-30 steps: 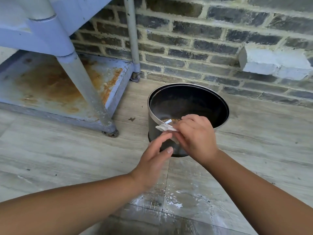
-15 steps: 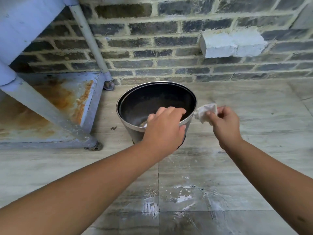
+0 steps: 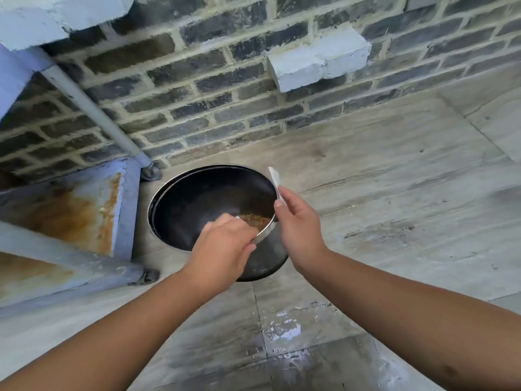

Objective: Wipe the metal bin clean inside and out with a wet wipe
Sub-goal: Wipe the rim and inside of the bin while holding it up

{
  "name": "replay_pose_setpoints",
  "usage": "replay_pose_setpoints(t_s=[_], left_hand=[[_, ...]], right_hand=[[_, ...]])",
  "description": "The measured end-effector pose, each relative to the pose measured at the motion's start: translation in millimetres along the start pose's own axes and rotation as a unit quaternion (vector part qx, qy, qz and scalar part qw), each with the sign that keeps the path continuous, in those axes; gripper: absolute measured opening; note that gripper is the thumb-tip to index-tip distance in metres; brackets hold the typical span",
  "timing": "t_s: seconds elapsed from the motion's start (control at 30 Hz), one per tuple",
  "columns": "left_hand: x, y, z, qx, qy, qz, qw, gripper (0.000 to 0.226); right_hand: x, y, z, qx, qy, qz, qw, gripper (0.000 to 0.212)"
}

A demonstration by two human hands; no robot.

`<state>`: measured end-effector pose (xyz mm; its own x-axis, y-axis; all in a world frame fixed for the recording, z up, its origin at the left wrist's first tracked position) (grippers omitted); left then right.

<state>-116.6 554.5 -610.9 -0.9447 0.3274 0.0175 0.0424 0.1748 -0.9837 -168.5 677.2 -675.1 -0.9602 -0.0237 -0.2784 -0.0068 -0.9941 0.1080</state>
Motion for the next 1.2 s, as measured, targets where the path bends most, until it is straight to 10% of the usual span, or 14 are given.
replay_pose_setpoints(t_s=[0.27, 0.47, 0.67, 0.8, 1.07, 1.2], left_hand=[[-88.2, -18.3, 46.8, 0.044, 0.109, 0.052, 0.992, 0.022], [-79.4, -16.6, 36.8, -0.044, -0.047, 0.041, 0.997, 0.037], [-50.8, -1.1, 11.2, -0.136, -0.156, -0.052, 0.977, 0.005], [-50.2, 0.3, 3.2, -0.08, -0.116, -0.044, 0.989, 0.035], [-72.3, 0.7, 12.0, -0.073, 0.089, 0.078, 0.99, 0.018], [-89.8, -14.8, 60.9, -0.008, 0.063, 0.091, 0.994, 0.034]], right_hand=[[-55.5, 24.6, -16.4, 0.0, -0.006, 0.166, 0.986, 0.038], [-62.9, 38.6, -29.5, -0.002, 0.021, 0.163, 0.986, 0.049], [-41.0, 36.7, -16.1, -0.027, -0.021, 0.142, 0.989, 0.042], [-12.7, 46.1, -10.7, 0.017, -0.006, 0.172, 0.985, 0.03], [24.7, 40.3, -11.9, 0.021, -0.007, 0.131, 0.991, 0.03], [16.6, 43.4, -23.5, -0.069, -0.028, 0.154, 0.985, 0.019]])
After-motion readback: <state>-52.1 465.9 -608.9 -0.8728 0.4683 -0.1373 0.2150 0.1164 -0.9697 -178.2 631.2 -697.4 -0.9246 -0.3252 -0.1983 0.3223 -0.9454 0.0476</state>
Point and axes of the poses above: each hand's wrist, its own x-axis towards the middle knuckle, its own y-axis out of the palm, z = x × y, the point moved 7 cm from there along x, towards the middle knuckle, and after that the axes turned 1 degree about x, right-handed, at the moved point
